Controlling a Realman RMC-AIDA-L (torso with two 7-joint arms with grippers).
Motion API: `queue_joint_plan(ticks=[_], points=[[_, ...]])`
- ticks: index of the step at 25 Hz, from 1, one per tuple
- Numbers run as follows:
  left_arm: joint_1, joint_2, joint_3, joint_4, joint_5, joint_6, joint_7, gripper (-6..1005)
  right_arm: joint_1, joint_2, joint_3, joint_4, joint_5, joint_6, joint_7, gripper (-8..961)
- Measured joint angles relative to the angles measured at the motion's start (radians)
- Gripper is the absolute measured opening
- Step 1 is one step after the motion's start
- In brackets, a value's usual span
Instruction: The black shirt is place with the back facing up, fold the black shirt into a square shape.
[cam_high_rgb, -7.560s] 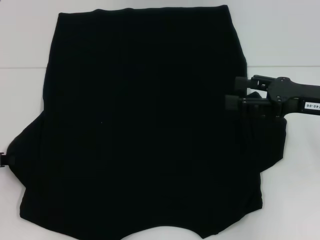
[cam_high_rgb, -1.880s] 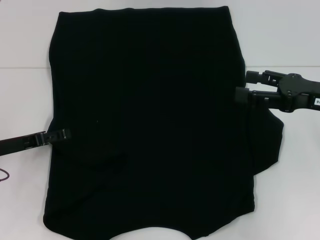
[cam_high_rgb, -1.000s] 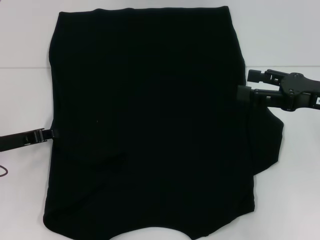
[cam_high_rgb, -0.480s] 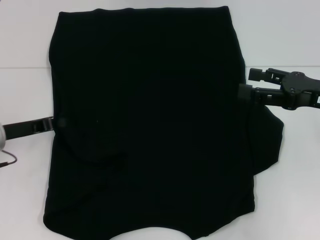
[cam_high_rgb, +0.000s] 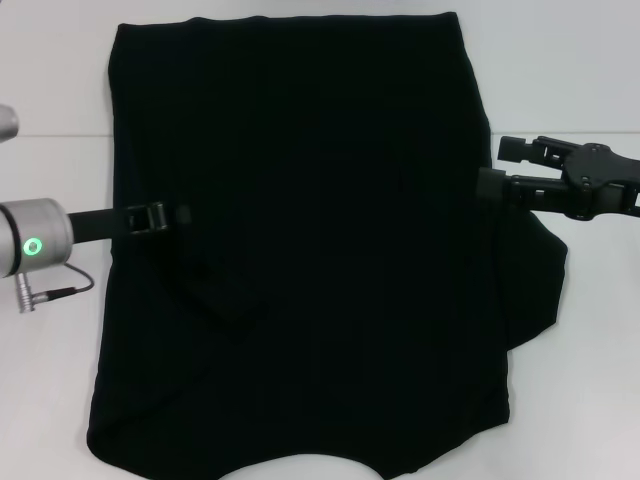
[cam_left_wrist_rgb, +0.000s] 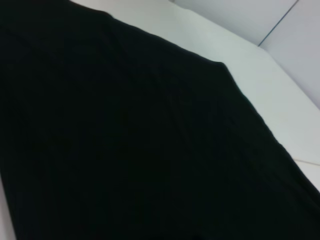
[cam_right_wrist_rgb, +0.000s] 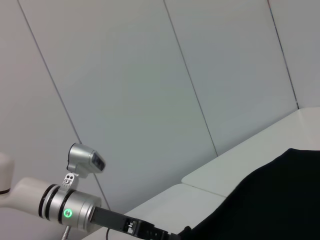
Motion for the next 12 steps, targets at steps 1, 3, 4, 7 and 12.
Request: queue_joint_plan(ticks=[1,3,4,7,12], points=[[-0.008,-0.001,0.0,-0.006,0.0,-0.001,0.0,43,0.0,0.0,0.0,0.0,0.0,0.0,0.0,944],[-0.021,-0.001,0.0,-0.025,-0.002,-0.002,-0.001,49,-0.001,0.0,0.0,0.0,0.0,0.0,-0.001,944],[-0.027,-0.001,0.0,-0.037,-0.004,-0.002,0.0,51,-0.002,0.0,0.0,0.0,0.0,0.0,-0.001,944],[-0.041,-0.002,0.0,-0.062,-0.018,-0.002,0.007,59,-0.002,0.0,0.0,0.0,0.0,0.0,-0.004,943],[-0.056,-0.017,0.0,-0.069,-0.049,0.016,0.032,73,-0.003,0.0,0.002,-0.003,0.0,0.0,-0.004,943]])
